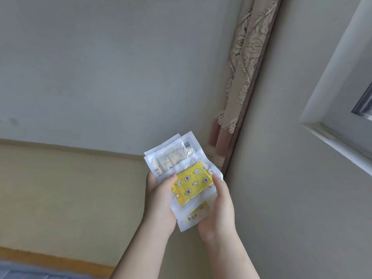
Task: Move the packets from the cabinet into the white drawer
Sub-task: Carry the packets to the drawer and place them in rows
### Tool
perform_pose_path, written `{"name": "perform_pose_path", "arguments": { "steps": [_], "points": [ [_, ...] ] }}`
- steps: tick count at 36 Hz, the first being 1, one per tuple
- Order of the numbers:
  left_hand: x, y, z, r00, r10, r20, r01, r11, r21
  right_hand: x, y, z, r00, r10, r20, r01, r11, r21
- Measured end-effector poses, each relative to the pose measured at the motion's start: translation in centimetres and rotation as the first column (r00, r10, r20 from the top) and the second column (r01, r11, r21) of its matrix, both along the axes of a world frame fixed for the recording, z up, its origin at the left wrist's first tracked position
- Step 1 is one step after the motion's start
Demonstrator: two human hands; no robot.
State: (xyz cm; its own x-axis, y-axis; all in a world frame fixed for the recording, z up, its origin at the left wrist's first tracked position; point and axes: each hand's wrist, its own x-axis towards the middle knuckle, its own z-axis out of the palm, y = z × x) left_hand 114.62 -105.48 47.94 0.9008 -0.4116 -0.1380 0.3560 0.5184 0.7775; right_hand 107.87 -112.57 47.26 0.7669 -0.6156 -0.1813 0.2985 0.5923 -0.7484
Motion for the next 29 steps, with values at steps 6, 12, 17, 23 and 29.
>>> {"name": "perform_pose_path", "arguments": {
  "steps": [6,12,17,23,29],
  "points": [
    [10.6,-5.1,1.9,0.998,-0.02,0.058,0.02,1.0,-0.006,10.6,-5.1,2.1,0.998,-0.03,-0.05,0.032,0.998,0.048],
    [19.2,-7.8,0.9,0.994,0.014,0.104,-0.016,1.0,0.013,19.8,-8.5,1.5,0.989,0.026,-0.144,-0.01,0.993,0.115],
    [27.3,-10.1,-1.1,0.987,0.115,0.112,-0.121,0.992,0.044,28.2,-11.0,0.4,0.977,0.124,-0.175,-0.101,0.985,0.139],
    [36.5,-14.3,-1.3,0.974,0.198,0.109,-0.204,0.978,0.047,38.5,-15.5,0.4,0.956,0.215,-0.201,-0.192,0.973,0.128],
    [43.9,-13.2,-1.0,0.942,0.334,0.036,-0.334,0.942,0.002,48.4,-15.3,-0.1,0.893,0.355,-0.277,-0.326,0.934,0.144]
  ]
}}
